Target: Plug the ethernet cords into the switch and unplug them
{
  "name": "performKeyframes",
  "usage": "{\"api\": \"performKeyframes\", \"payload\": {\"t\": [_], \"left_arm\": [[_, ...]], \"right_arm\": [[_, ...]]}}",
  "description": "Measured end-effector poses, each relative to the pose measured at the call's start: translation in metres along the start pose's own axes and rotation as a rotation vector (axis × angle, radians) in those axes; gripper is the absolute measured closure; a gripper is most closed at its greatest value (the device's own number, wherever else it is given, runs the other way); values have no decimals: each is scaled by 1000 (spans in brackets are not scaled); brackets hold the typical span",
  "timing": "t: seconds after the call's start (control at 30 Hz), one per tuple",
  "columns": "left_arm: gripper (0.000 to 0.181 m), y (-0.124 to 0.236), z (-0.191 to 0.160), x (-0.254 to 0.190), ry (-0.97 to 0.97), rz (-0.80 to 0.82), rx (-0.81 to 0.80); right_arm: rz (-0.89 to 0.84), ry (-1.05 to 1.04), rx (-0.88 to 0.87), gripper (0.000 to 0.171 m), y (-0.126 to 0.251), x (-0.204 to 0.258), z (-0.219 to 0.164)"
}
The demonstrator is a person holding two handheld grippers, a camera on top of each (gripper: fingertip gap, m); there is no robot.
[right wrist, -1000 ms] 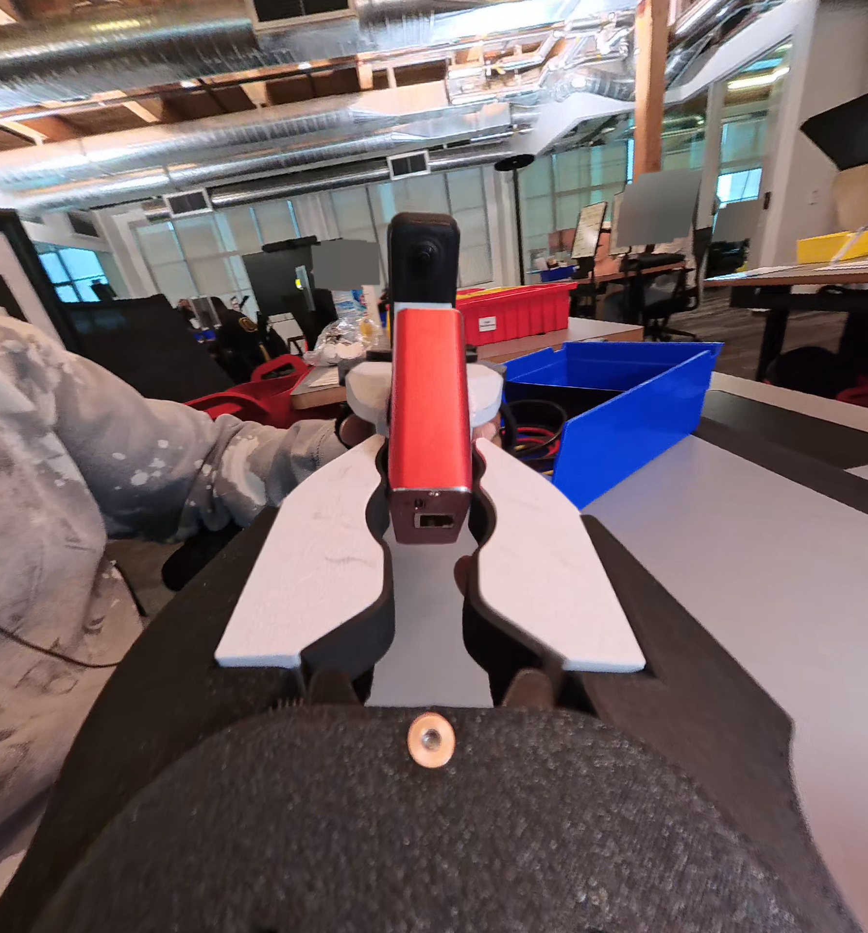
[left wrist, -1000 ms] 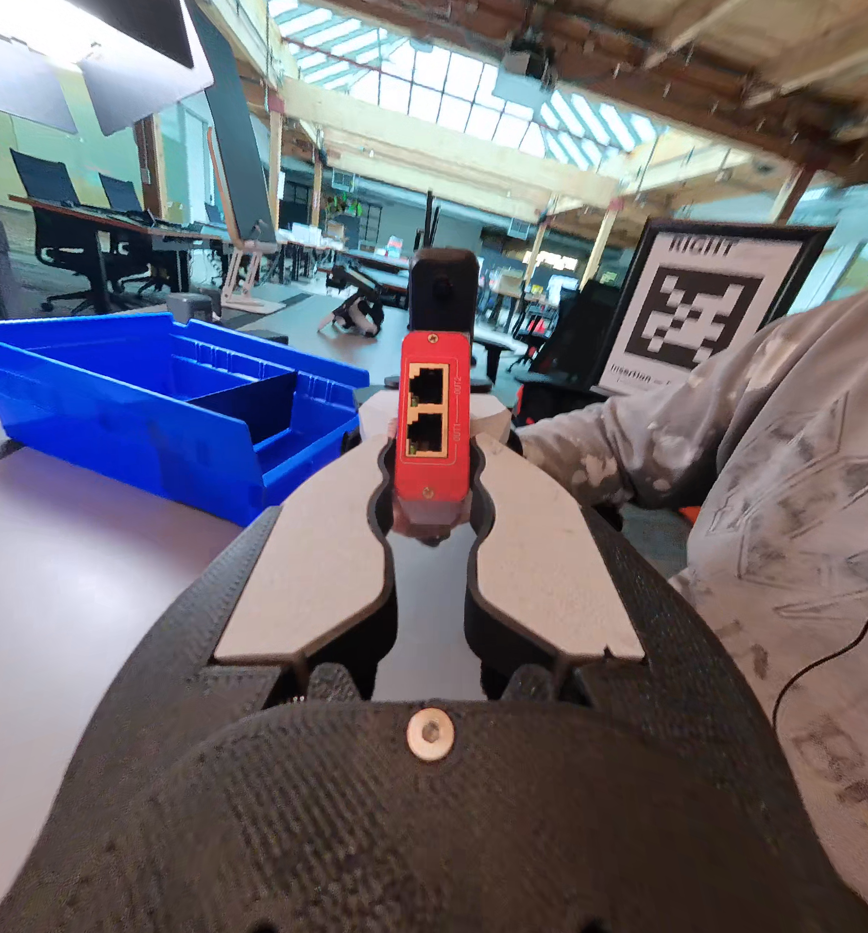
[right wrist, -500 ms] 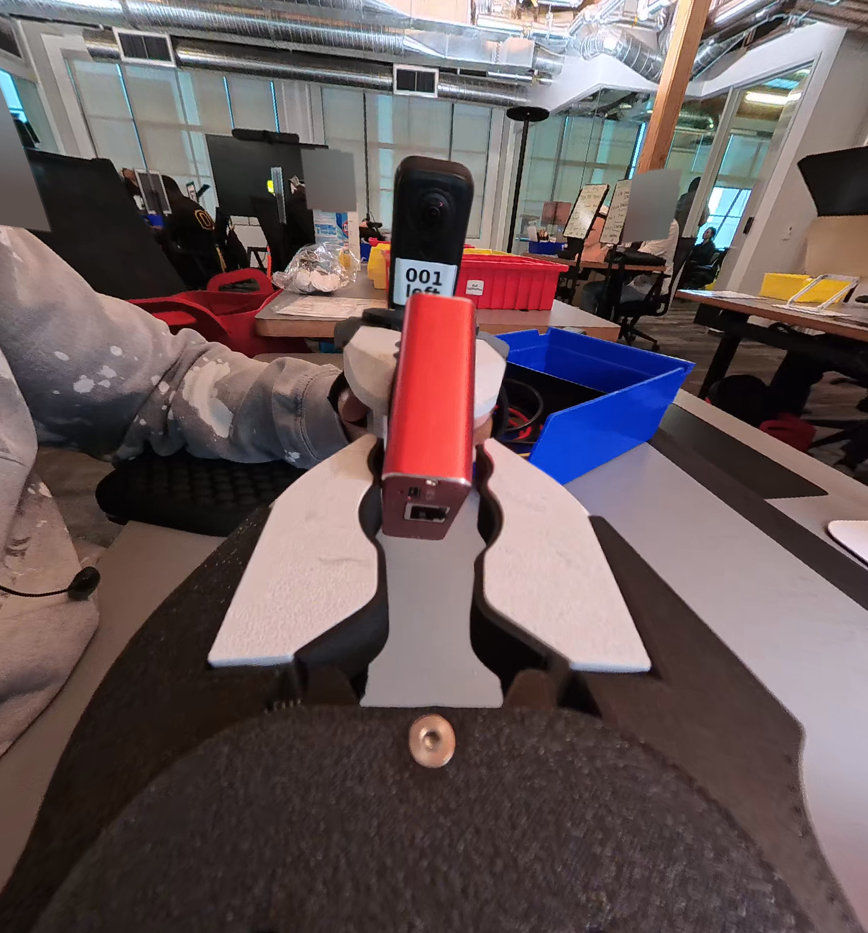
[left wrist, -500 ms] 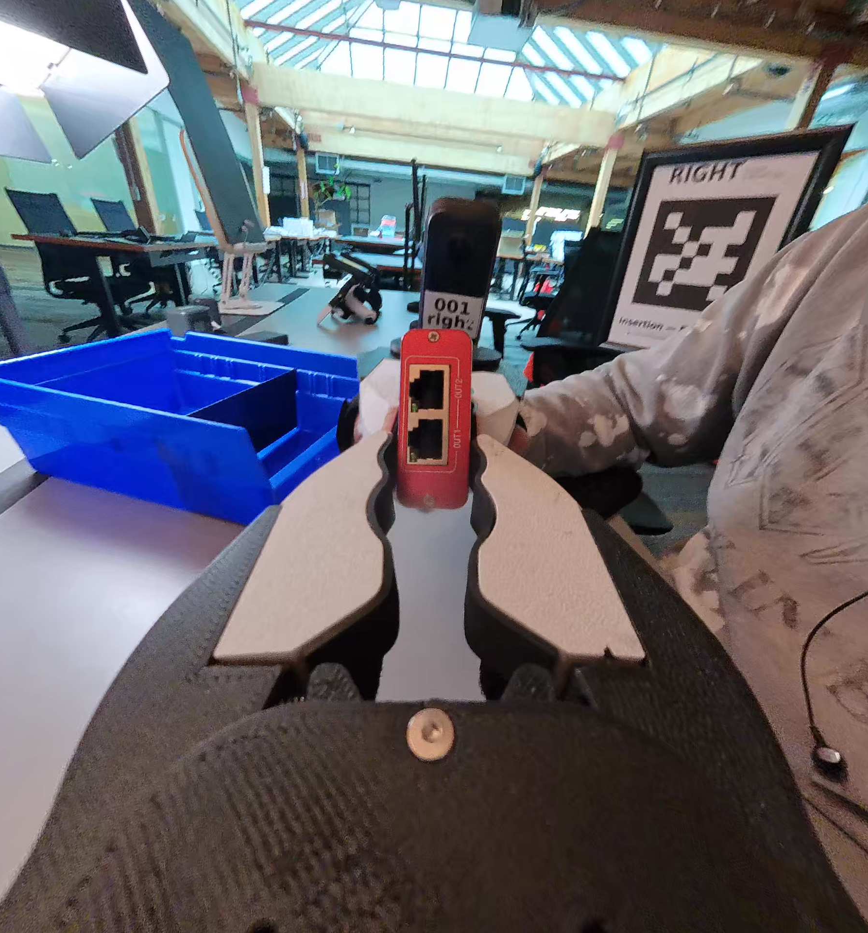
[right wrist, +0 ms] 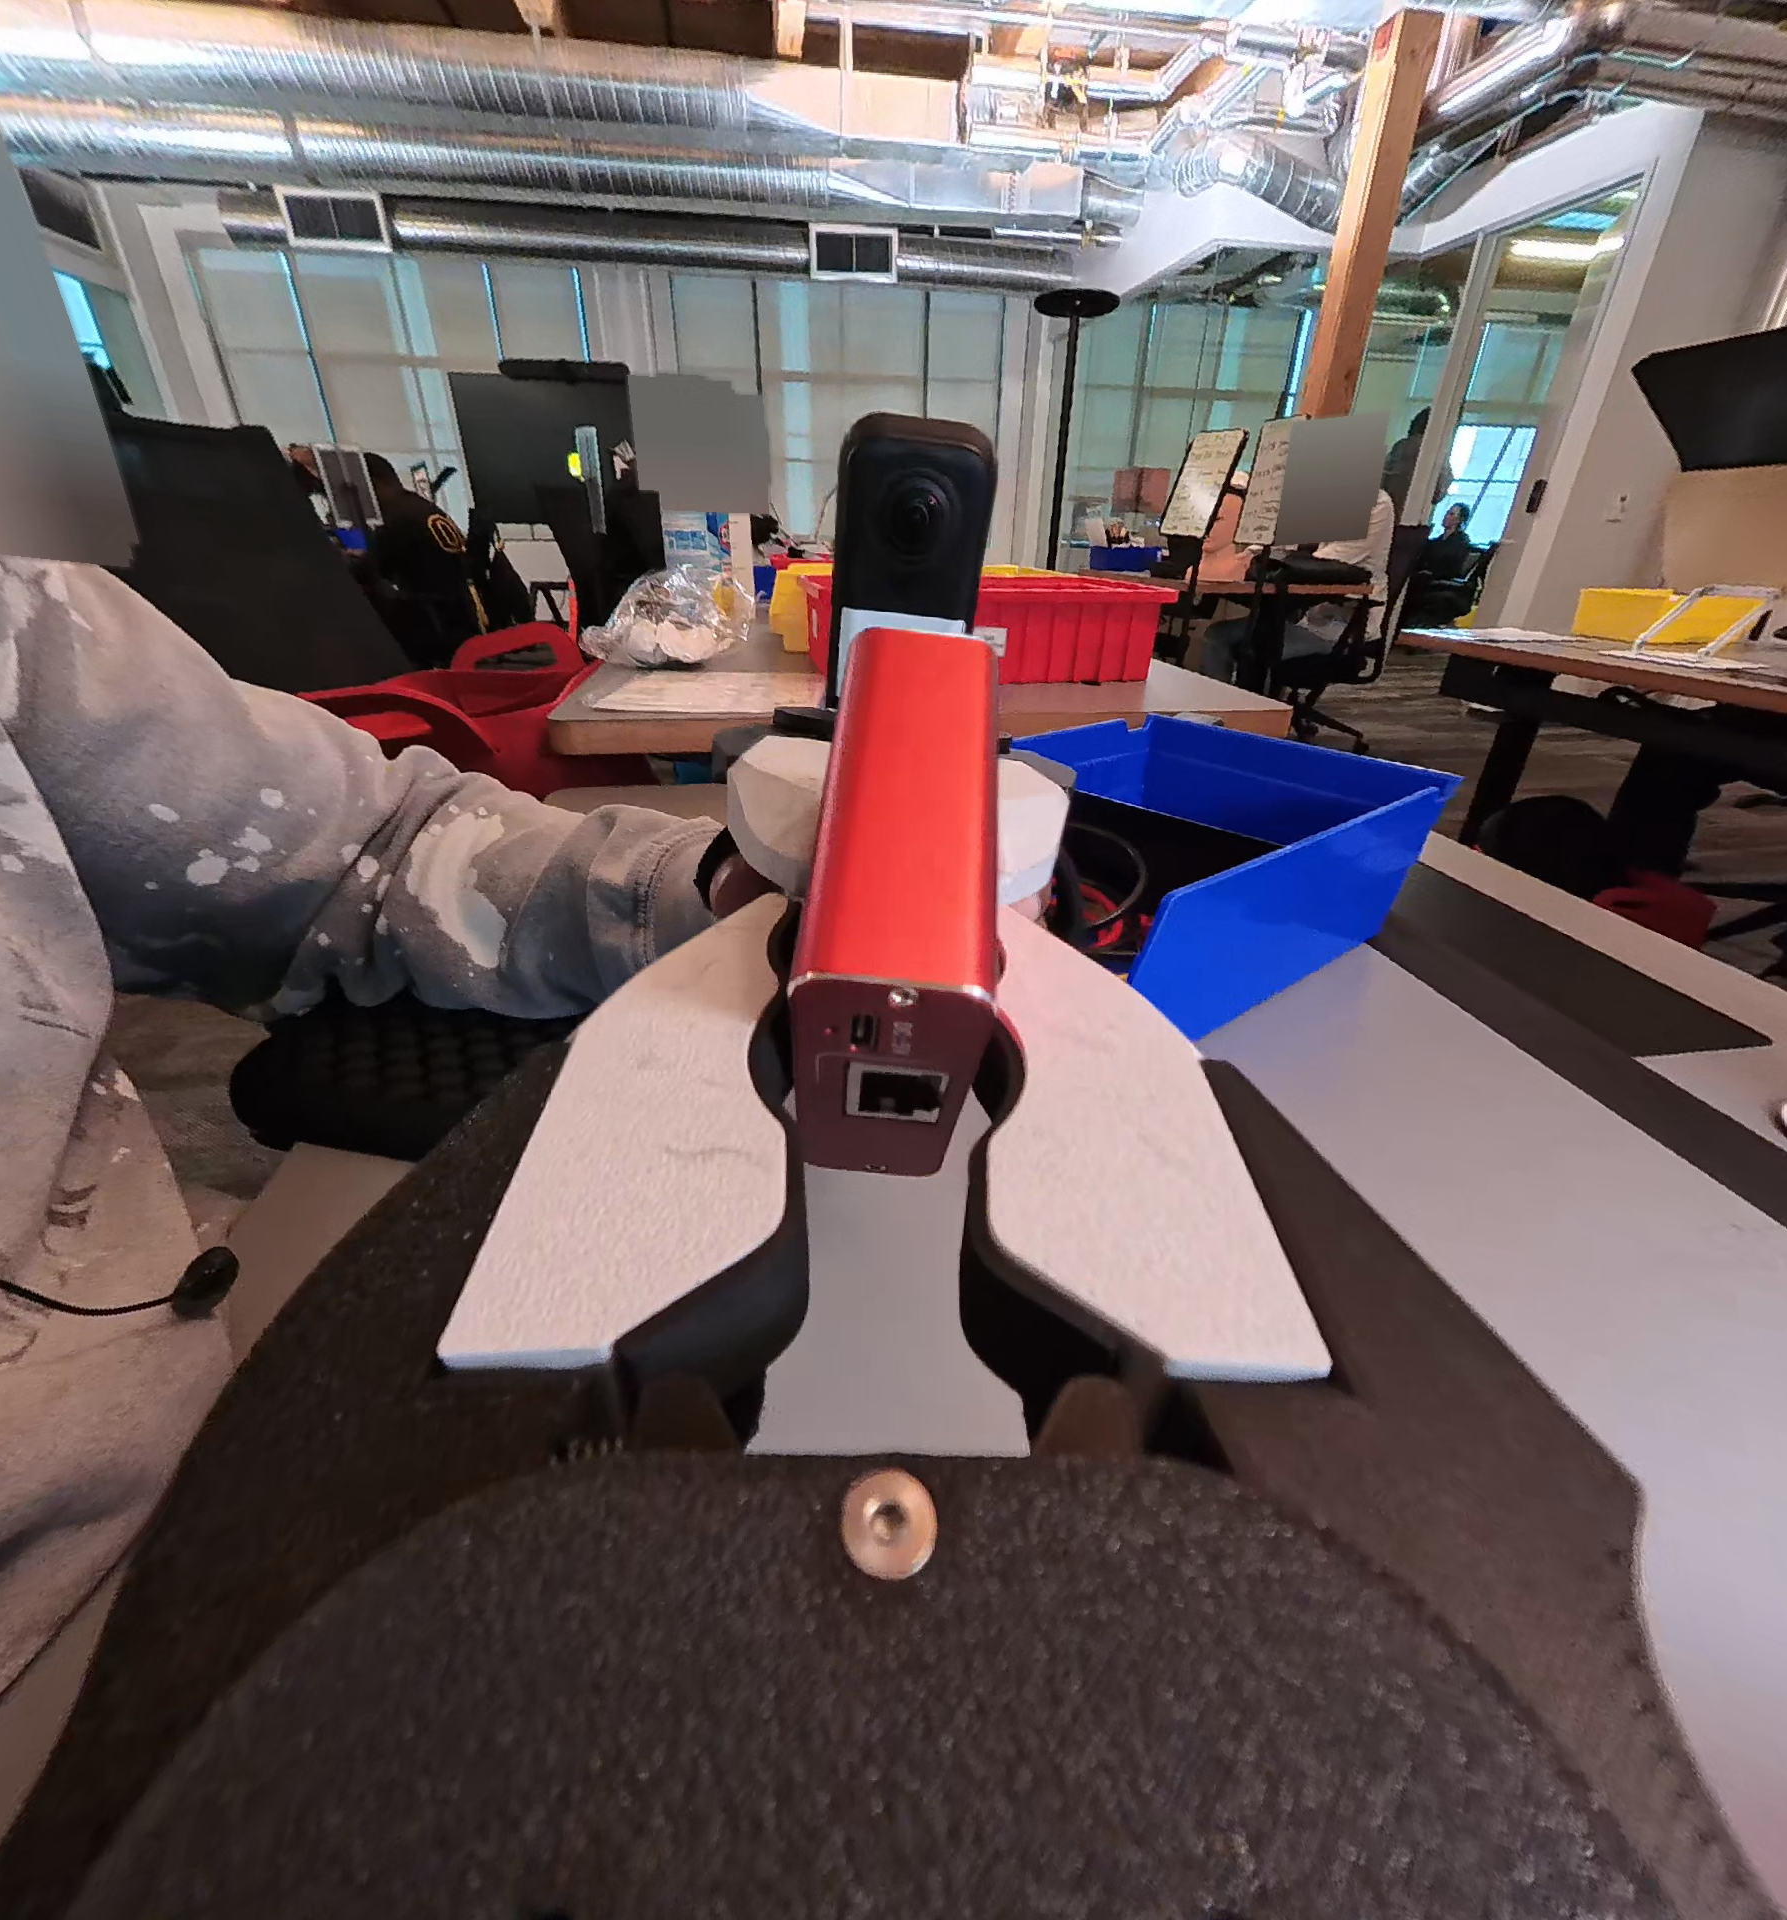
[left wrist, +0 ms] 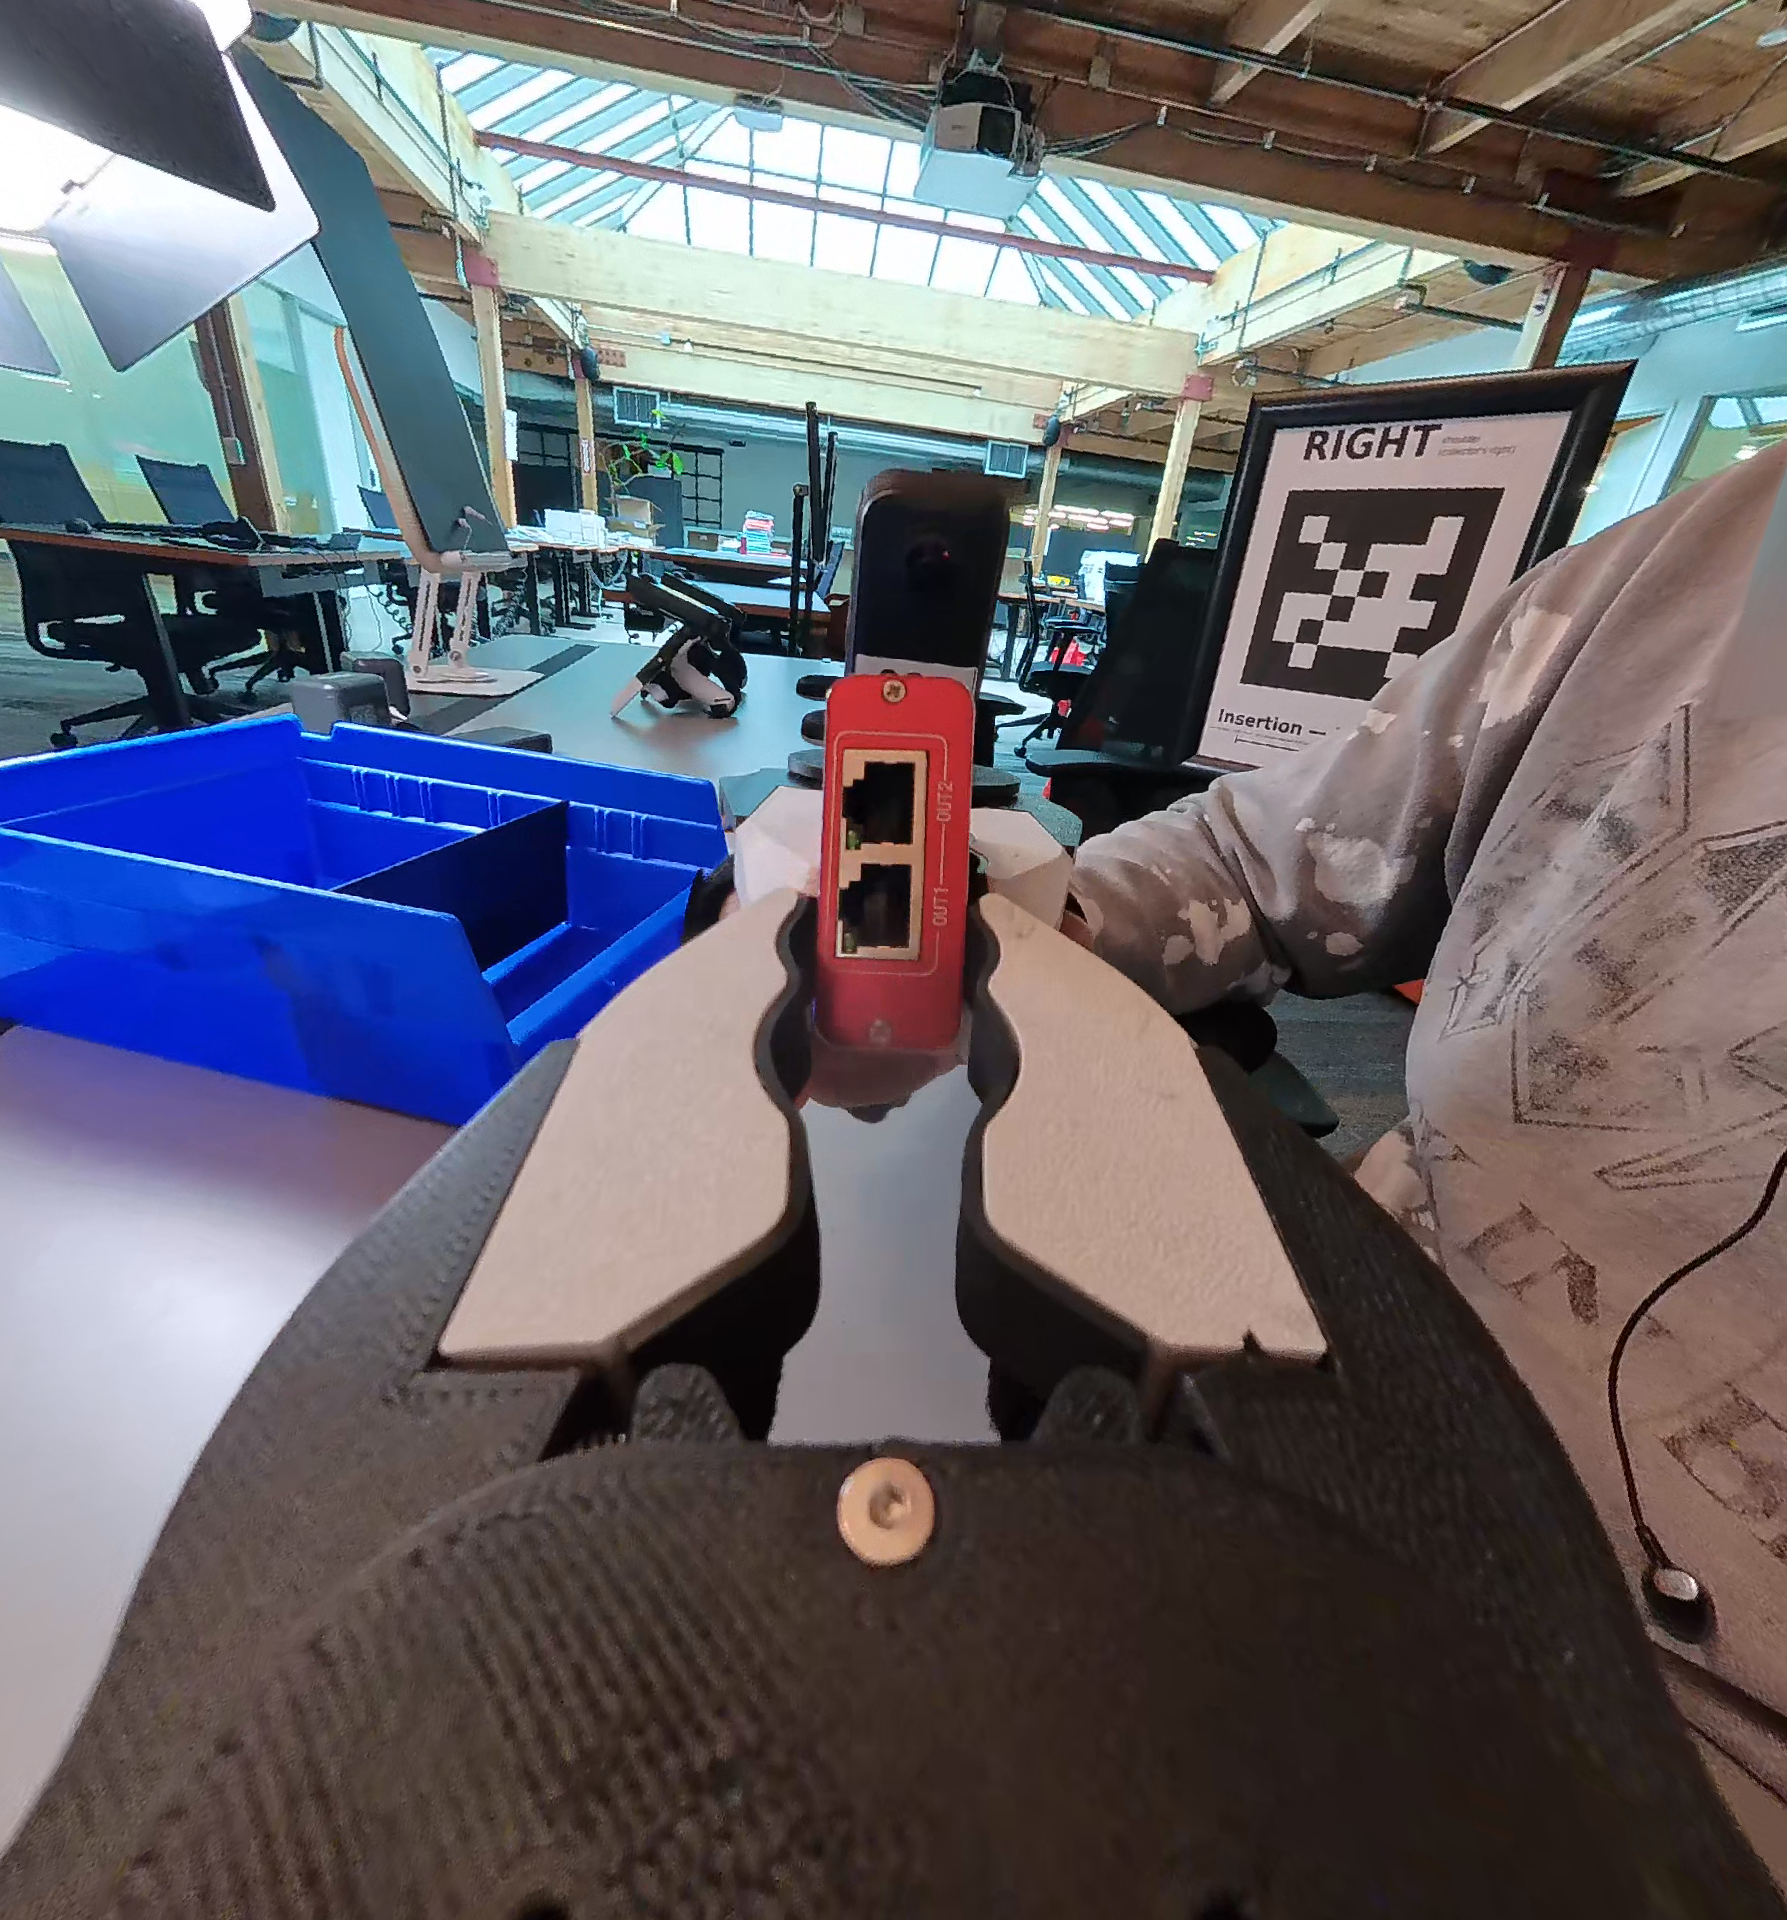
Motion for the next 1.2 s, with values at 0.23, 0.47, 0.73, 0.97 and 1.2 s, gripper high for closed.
{"api": "performKeyframes", "payload": {"t": [0.23, 0.47, 0.73, 0.97, 1.2], "left_arm": [[154, 1, -1, 2, 4, 5, -2], [147, 19, 22, 14, 31, 72, 92], [140, 154, 72, 103, -105, 710, 459], [142, 221, -14, 126, 126, 831, 964], [146, 210, -71, 133, 144, 917, 1170]], "right_arm": [[-9, -15, -39, 143, 5, -2, 8], [-28, 26, 15, 143, 13, -5, 13], [-156, 114, -9, 143, 43, -33, 31], [-199, 173, 41, 143, 42, -36, 22], [-200, 139, 52, 143, 39, -40, 13]]}}
Point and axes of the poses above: each gripper's, where its closed fingertips meet, y back along the fingers, z out of its top, x = y × z across the jaws, the point moved 2 cm from there along y, back along the fingers, and after that the axes turned 5 degrees about z, right-handed, at the moved point
